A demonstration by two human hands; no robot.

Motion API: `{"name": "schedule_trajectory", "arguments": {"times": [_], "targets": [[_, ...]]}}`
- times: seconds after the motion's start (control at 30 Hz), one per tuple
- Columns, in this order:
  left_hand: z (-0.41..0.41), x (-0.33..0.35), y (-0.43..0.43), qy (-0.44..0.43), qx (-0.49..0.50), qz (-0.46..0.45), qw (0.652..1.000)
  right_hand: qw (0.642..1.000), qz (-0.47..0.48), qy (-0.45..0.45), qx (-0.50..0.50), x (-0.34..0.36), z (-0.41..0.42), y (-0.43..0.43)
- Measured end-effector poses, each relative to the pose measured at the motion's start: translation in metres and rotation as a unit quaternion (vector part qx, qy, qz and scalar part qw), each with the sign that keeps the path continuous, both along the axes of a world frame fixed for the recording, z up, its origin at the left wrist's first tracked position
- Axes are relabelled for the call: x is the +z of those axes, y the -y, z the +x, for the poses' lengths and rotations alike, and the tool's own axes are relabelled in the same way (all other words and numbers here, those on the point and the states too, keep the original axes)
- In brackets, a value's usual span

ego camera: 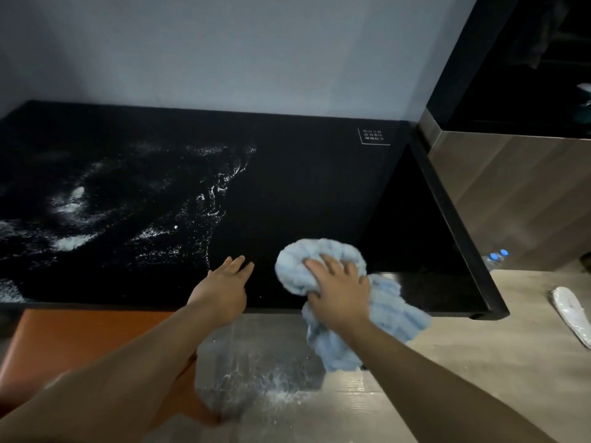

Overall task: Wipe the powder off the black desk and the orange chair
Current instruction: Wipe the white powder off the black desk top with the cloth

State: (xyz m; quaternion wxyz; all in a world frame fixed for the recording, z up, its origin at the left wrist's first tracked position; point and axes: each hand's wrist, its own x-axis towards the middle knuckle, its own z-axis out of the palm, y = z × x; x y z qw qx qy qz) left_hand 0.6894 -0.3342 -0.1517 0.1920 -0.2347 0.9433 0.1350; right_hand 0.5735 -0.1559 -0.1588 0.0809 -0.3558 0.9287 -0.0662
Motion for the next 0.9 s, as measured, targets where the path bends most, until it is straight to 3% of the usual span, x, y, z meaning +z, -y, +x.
{"name": "schedule_trajectory", "arguments": {"times": [0.2,0.3,0.4,0.47,0.6,0.7,0.8,0.83,0.9], "targets": [[0.016,0.007,-0.006,-0.036,-0.007,0.023,0.999,0.991,-0.066,0.009,0.112,0.02,0.019,-0.016],[0.036,0.014,0.005,-0.077,0.003,0.001,0.997,0.996,-0.08,-0.028,-0.015,0.026,0.002,-0.021],[0.062,0.018,0.026,-0.062,0.006,-0.03,0.998,0.973,-0.007,0.085,-0.215,0.022,0.0,-0.012],[0.075,0.018,0.046,-0.045,0.014,-0.039,0.998,0.968,0.007,0.098,-0.232,0.016,0.018,0.009],[0.094,0.016,0.088,-0.022,0.014,-0.028,0.999,0.986,0.021,0.026,-0.162,0.007,0.073,0.053],[0.1,0.014,0.115,-0.011,0.008,-0.009,1.0,0.991,-0.029,0.04,-0.125,0.014,0.094,0.072],[0.099,0.011,0.132,-0.016,-0.017,0.005,1.0,0.948,-0.193,0.059,-0.246,0.032,0.084,0.077],[0.098,0.01,0.134,-0.011,-0.029,0.009,0.999,0.933,-0.206,0.024,-0.293,0.035,0.075,0.074],[0.098,0.008,0.137,0.003,-0.053,0.011,0.999,0.925,-0.126,0.024,-0.359,0.04,0.057,0.071]]}}
